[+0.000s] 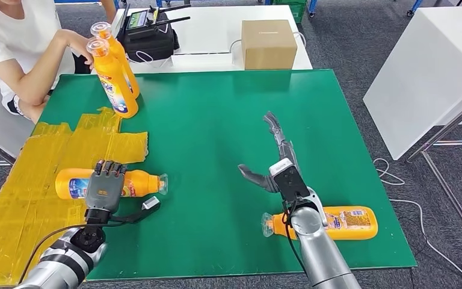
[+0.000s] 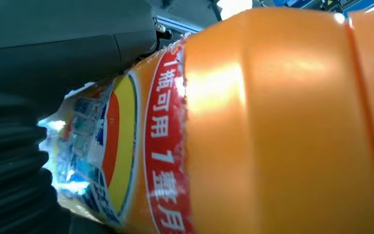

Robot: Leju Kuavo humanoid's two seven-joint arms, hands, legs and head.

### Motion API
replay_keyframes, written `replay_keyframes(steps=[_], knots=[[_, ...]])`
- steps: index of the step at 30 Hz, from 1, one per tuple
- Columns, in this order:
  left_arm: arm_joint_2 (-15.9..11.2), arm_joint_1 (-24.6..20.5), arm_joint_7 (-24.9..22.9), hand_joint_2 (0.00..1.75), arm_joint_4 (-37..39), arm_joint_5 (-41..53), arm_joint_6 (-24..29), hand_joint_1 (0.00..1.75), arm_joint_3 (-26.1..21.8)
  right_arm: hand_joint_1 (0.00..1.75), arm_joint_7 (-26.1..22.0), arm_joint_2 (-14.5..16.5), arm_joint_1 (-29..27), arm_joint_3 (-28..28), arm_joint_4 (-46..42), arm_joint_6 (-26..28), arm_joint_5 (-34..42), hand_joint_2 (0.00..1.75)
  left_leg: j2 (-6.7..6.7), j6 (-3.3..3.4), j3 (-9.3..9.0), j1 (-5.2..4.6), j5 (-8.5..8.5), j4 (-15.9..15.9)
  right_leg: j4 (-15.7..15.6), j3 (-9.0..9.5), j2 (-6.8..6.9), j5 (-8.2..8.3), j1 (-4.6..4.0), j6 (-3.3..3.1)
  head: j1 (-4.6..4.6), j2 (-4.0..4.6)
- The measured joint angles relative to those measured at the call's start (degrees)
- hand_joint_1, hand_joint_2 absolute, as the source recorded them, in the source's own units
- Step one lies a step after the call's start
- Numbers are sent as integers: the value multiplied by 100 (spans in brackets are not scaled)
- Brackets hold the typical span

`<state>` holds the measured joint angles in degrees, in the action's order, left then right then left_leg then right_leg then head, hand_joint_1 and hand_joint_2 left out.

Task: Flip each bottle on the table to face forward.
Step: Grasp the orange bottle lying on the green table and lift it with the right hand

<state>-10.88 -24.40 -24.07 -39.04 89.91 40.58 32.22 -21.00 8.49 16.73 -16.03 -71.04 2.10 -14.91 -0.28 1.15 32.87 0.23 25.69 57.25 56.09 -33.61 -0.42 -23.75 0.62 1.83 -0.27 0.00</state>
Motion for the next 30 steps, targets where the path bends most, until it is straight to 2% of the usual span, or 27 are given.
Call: replay_keyframes(steps=[3, 6, 9, 13, 16, 19, 25, 30], knots=[[3, -143, -53, 175, 310, -53, 6, 0, 75, 0, 0, -5, 0, -18, 1, -1, 1, 175, 0, 0, -17, 1, 0, -2, 0, 16, 0, 0, 0, -1, 0, 0], [-20, -328, -267, 175, 655, -718, 8, 0, 390, 0, -3, -25, -3, -56, 1, 8, 24, 175, 1, -1, -35, 1, 1, -4, 0, 35, -1, -1, 0, -2, -1, 0], [-50, -430, -104, 175, 913, -1155, 13, 0, 579, 0, -27, -46, -31, -78, -1, 20, 20, 175, 1, -3, -59, 2, 3, -5, 1, 58, -1, -3, 0, -3, -2, 0], [42, -590, 261, 175, 1385, -1480, -243, 0, 6, 0, -37, -50, -100, -103, -5, 4, -108, 175, 1, -12, -88, 2, 12, -11, 1, 93, -1, -6, 0, -8, -1, 0], [106, -759, 337, 175, 1715, -1831, -711, 0, -559, 0, 19, -20, -110, -133, -6, -42, -203, 175, 6, -28, -146, 1, 35, -22, 0, 144, -8, -18, 1, -24, -3, 0], [144, -838, 315, 175, 1877, -1915, -835, 0, -912, 0, 54, 18, -110, -149, -6, -61, -248, 175, 12, -32, -187, 1, 39, -30, 0, 174, -15, -22, 1, -31, -4, 0], [213, -863, 354, 175, 1990, -1969, -713, 0, -1361, 0, 78, 55, -117, -148, -6, -75, -295, 175, 19, -42, -210, 2, 32, -42, 2, 184, -25, -20, 0, -33, -2, 0], [271, -730, 1206, 175, 1987, -2150, -95, 0, -1921, 0, 87, 63, -230, -138, -38, -75, -374, 175, 25, -46, -213, 3, 20, -45, 3, 168, -32, -22, -2, -34, -4, 0]])
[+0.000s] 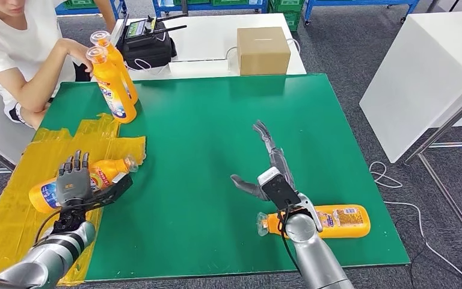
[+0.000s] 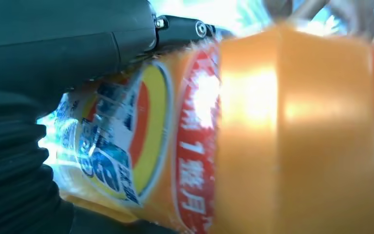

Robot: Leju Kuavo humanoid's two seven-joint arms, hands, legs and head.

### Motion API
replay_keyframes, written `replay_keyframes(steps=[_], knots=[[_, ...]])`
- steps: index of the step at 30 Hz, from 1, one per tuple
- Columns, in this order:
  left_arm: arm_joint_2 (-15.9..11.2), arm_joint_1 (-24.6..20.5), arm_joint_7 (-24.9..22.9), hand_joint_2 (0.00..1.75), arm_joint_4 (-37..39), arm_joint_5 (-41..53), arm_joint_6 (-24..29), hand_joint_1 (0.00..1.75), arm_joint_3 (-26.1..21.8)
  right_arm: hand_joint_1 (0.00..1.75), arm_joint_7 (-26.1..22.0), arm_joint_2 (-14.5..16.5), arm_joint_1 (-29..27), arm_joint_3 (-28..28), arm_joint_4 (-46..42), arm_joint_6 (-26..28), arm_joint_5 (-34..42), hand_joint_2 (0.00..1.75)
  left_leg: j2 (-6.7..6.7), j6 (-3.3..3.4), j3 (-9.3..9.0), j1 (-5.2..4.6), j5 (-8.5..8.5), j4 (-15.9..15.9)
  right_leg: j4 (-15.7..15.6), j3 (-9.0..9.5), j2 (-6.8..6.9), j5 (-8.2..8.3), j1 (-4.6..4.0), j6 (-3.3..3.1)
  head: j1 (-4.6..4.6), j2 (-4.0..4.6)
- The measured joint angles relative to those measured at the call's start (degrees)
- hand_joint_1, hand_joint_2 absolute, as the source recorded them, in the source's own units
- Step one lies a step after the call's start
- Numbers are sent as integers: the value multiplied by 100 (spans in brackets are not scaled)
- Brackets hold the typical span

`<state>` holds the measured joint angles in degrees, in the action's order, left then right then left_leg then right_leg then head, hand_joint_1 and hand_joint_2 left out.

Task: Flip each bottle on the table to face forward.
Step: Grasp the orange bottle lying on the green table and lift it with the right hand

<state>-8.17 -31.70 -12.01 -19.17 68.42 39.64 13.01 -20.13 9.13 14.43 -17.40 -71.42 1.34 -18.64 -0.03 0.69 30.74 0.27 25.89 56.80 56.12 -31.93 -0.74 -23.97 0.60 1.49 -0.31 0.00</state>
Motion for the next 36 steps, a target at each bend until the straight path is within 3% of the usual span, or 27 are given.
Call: replay_keyframes(steps=[5, 9, 13, 20, 28, 36], knots=[[178, 188, 796, 175, -422, 408, 100, 0, -990, 0, 0, 1, -147, 23, -85, 8, -93, 175, -12, 2, 28, -2, -2, 0, 0, -21, 2, -2, 1, -1, 2, 0], [307, 293, 1004, 175, -676, 483, 101, 0, -1538, 0, 0, 2, -206, 40, -128, 13, -110, 175, -14, 3, 44, -6, -1, 1, -1, -33, 3, -2, 5, 0, 3, 0], [418, 350, 1305, 175, -824, 549, 100, 0, -1878, 0, 0, 10, -232, 68, -153, 17, -134, 175, -15, 3, 48, -11, -1, 2, -2, -38, 5, -2, 6, 0, 2, 0], [725, 371, 2323, 175, -1001, 248, 98, 0, -2512, 0, 0, 32, -268, 99, -169, 42, -200, 175, -17, 4, 64, -9, -3, 2, -1, -51, 13, -2, 5, 0, 2, 0], [940, 366, 2628, 175, -1080, 77, 97, 0, -2872, 0, 0, 32, -292, 119, -175, 65, -215, 175, -17, 5, 78, -10, -3, 4, -1, -67, 12, -2, 5, 0, 2, 0], [1136, 312, 4114, 175, -1103, -1211, -214, 0, -3249, 0, 0, 46, -379, 200, -217, 71, -314, 175, -17, 5, 91, -9, -4, 4, -1, -80, 12, -1, 4, 0, 2, 0]])
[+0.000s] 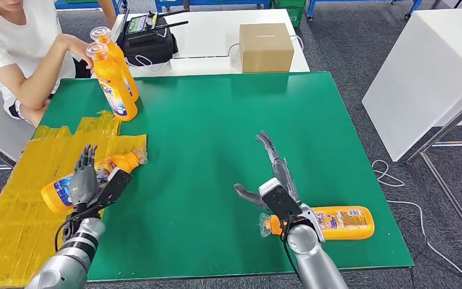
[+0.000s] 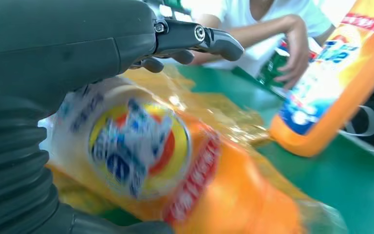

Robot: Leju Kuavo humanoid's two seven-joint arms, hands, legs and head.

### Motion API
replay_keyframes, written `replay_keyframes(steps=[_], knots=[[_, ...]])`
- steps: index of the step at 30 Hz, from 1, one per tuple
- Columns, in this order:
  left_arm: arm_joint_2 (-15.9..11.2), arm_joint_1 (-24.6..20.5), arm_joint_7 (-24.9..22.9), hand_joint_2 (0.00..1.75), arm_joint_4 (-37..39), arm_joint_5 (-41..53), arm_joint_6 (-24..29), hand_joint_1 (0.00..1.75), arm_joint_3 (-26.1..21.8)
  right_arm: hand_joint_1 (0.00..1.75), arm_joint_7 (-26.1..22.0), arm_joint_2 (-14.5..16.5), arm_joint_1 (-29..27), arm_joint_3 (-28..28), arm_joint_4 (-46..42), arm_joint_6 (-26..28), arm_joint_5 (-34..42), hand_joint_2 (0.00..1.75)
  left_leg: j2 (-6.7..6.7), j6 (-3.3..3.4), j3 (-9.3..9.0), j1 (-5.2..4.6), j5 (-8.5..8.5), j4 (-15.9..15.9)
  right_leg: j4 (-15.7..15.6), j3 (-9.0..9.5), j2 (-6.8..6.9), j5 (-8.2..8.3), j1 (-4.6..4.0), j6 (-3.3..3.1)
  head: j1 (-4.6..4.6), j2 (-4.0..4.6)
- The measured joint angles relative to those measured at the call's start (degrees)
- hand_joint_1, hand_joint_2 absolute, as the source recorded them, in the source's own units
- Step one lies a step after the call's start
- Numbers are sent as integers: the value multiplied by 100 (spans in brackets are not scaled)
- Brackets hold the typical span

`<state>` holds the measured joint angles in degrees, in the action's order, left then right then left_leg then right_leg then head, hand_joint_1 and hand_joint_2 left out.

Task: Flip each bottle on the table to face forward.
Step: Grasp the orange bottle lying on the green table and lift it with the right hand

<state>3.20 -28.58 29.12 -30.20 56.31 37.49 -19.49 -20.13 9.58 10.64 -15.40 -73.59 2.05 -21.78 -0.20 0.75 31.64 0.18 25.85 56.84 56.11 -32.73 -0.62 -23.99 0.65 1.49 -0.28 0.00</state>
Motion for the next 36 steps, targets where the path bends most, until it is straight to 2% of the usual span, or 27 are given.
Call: replay_keyframes(steps=[4, 9, 14, 18, 24, 28, 31, 36], knots=[[135, 67, 451, 175, -235, -578, -290, 0, -15, 0, 0, 20, -65, 72, -43, 0, -47, 175, 0, 1, 12, -1, 0, 1, 0, -12, -1, 1, 0, 1, 1, 0], [314, 290, 701, 175, -819, -1125, -476, 0, 197, 0, -5, 35, -138, 143, -81, 12, -133, 175, 1, 1, 22, -1, 0, 3, -1, -22, -1, 1, 1, 2, 1, 0], [539, 774, 901, 175, -1894, -1866, -1172, 0, 545, 0, -61, -12, -285, 151, -345, 388, -1038, 175, 1, 1, 34, -1, 1, 3, -1, -34, -1, 1, 1, 2, -1, 0], [777, 1254, 814, 175, -3079, -2113, -1546, 0, 952, 0, 1, -115, -420, 77, -800, 552, -1686, 175, 0, 2, 45, -1, 1, 3, -2, -42, -1, 1, 1, 2, 1, 0], [989, 1704, 649, 175, -4406, -2042, -1397, 0, 1446, 0, -76, -250, -633, -26, -1464, 808, -2292, 175, 0, 3, 46, -1, 2, 4, -4, -42, 0, 1, 2, 2, -1, 0], [1051, 2023, 390, 175, -5212, -2613, -2133, 0, 1749, 0, 103, -475, -904, -114, -2024, 894, -3020, 175, 0, 4, 46, -1, 5, 3, -4, -43, 0, 0, 1, 3, -1, 0], [1081, 2223, 294, 175, -5606, -2802, -2427, 0, 1870, 0, 177, -651, -1141, -119, -2330, 936, -3316, 175, 0, 6, 48, -1, 7, 3, -5, -45, 0, 0, 1, 3, -1, 0], [1126, 2414, 120, 175, -5795, -2953, -2750, 0, 1970, 0, 504, -927, -1481, -112, -2564, 846, -3931, 175, 0, 7, 48, -1, 8, 3, -7, -44, 0, 0, 1, 3, -1, 0]])
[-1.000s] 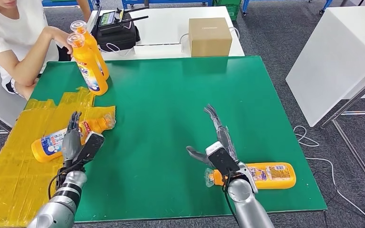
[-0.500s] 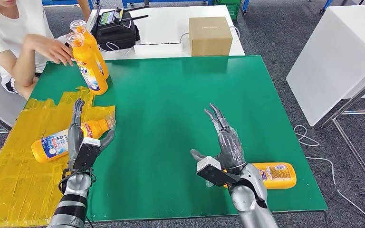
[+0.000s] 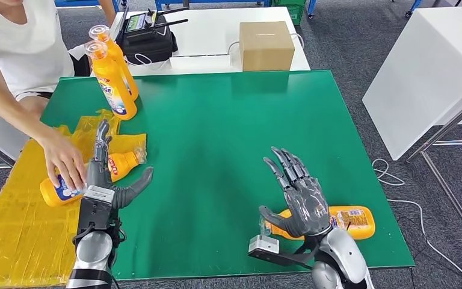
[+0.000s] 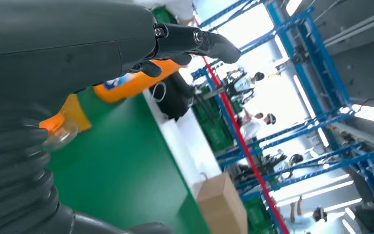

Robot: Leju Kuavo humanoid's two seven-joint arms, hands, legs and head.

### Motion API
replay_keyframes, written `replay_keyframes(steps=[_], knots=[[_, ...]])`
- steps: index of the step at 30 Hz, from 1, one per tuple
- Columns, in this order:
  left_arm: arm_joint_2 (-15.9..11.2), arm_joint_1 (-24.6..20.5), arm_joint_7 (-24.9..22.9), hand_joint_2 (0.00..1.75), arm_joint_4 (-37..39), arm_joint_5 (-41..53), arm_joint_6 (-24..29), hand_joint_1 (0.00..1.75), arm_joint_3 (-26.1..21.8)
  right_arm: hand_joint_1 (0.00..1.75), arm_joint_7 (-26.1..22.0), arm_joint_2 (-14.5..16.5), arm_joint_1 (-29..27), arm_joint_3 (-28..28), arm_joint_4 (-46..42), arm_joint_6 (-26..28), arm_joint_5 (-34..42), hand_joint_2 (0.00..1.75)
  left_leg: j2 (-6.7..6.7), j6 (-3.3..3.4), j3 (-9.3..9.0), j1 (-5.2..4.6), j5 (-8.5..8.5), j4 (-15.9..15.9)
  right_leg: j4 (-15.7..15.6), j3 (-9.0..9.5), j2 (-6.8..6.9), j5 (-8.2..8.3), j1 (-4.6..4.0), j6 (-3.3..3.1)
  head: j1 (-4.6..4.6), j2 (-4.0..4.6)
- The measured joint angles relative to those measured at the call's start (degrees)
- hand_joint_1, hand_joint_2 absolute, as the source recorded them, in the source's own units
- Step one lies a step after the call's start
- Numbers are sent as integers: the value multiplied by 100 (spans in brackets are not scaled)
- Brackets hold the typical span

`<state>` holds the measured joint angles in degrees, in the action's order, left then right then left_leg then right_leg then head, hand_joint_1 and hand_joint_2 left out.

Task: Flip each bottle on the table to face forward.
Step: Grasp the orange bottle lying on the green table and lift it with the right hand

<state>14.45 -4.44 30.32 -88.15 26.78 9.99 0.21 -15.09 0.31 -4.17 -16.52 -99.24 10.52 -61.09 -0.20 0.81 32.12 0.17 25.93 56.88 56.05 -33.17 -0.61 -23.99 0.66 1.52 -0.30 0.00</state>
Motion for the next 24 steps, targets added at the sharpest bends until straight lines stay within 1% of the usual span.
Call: replay_keyframes(steps=[4, 7, 10, 12, 14, 18, 24], knots=[[17, 73, -22, 175, -4, 32, 5, 0, 32, 0, 250, -312, -314, 47, -9, -169, -295, 175, -1, 0, 3, -1, 0, 0, 0, 0, 1, 0, 1, 0, -1, 0], [26, 81, -71, 175, -3, 344, 292, 0, 58, 0, 512, -562, -510, 97, 13, -318, -462, 175, -1, 3, 1, -1, 2, 1, -1, -1, 2, 0, 2, 1, -1, 0], [43, 78, -119, 175, 16, 618, 611, 0, 120, 0, 803, -876, -770, 169, 63, -443, -552, 175, -5, 5, 4, -2, 3, 2, -2, -1, 8, -1, 3, 2, -1, 0], [45, 69, -139, 175, 37, 644, 695, 0, 169, 0, 994, -1062, -911, 233, 116, -485, -619, 175, -4, 8, 6, -2, 5, 1, -2, -1, 8, -1, 5, 2, -1, 0], [45, 51, -155, 175, 58, 606, 731, 0, 204, 0, 1152, -1182, -966, 326, 227, -502, -692, 175, 0, 11, 6, -2, 8, 1, -2, -2, 6, -1, 7, 2, -1, 0], [48, 26, -161, 175, 74, 460, 742, 0, 231, 0, 1328, -1240, -814, 573, 657, -498, -889, 175, 1, 13, 3, -2, 8, 1, -2, -1, 5, -1, 7, 2, -1, 0], [47, 19, -161, 175, 74, 338, 683, 0, 254, 0, 1349, -1196, -400, 890, 1354, -495, -1001, 175, 0, 15, -1, -2, 4, 2, -1, 2, 5, 0, 7, 2, -1, 0]])
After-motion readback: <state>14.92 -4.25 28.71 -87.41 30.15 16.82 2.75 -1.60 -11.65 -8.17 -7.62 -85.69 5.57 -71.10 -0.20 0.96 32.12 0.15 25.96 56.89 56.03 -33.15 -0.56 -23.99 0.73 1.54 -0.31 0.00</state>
